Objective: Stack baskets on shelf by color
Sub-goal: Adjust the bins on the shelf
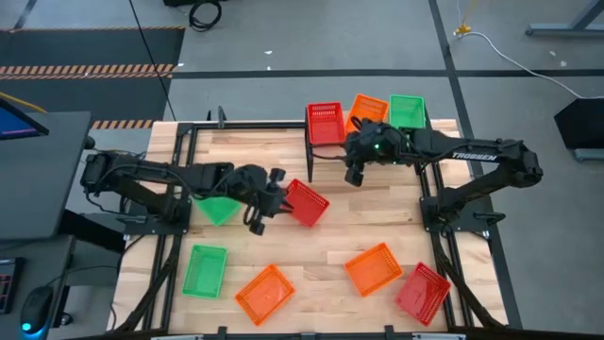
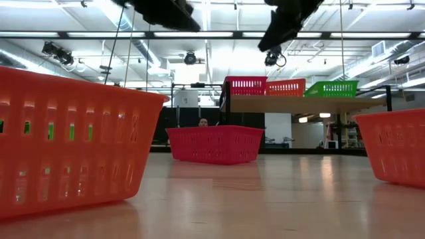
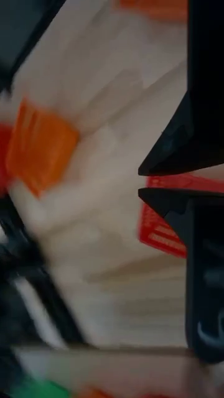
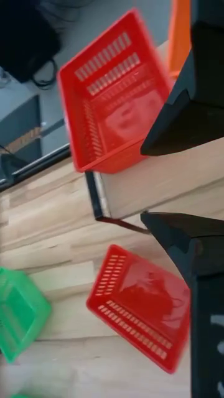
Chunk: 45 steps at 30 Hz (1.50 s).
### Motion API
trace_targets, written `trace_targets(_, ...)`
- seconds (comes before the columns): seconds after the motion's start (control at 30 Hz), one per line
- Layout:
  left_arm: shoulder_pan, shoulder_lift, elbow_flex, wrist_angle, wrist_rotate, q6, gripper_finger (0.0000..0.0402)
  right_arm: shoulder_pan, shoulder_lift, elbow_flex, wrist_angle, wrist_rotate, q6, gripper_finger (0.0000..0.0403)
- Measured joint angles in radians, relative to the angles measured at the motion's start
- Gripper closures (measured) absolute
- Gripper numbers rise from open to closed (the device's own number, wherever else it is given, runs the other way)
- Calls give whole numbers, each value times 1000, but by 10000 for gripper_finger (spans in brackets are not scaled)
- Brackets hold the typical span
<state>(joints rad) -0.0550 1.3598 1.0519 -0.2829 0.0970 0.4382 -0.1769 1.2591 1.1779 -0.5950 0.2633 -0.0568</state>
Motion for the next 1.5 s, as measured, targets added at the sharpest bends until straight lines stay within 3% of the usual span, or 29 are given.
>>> trace_targets(0.1, 14, 0, 0, 33, 90, 267, 358, 1, 0, -70, 89, 4, 37, 238)
trace_targets(0.27, 13, 0, 0, 80, 49, 678, 375, 1, 22, -140, 150, 36, 196, 238)
trace_targets(0.4, 11, 0, 1, 132, 3, 800, 387, 18, 98, -143, 155, 76, 234, 238)
trace_targets(0.63, 14, 19, 76, 163, 10, 595, 386, 45, 257, -55, 160, 75, 193, 238)
trace_targets(0.8, 20, 60, 107, 147, -14, 428, 378, 66, 299, 36, 165, 49, 111, 238)
trace_targets(0.87, 29, 70, 108, 104, -65, 332, 377, 76, 299, 53, 160, 50, 74, 238)
trace_targets(1.0, 33, 73, 108, 44, -312, 201, 382, 83, 281, 54, 133, 52, 37, 238)
trace_targets(1.07, 32, 67, 108, 41, -374, 169, 385, 83, 279, 54, 99, 65, 31, 238)
trace_targets(1.4, 1, 47, 109, 47, -387, 150, 384, 39, 279, 53, 113, 90, 15, 238)
trace_targets(1.5, -10, 47, 108, 71, -330, 154, 384, 30, 279, 53, 193, 72, -1, 238)
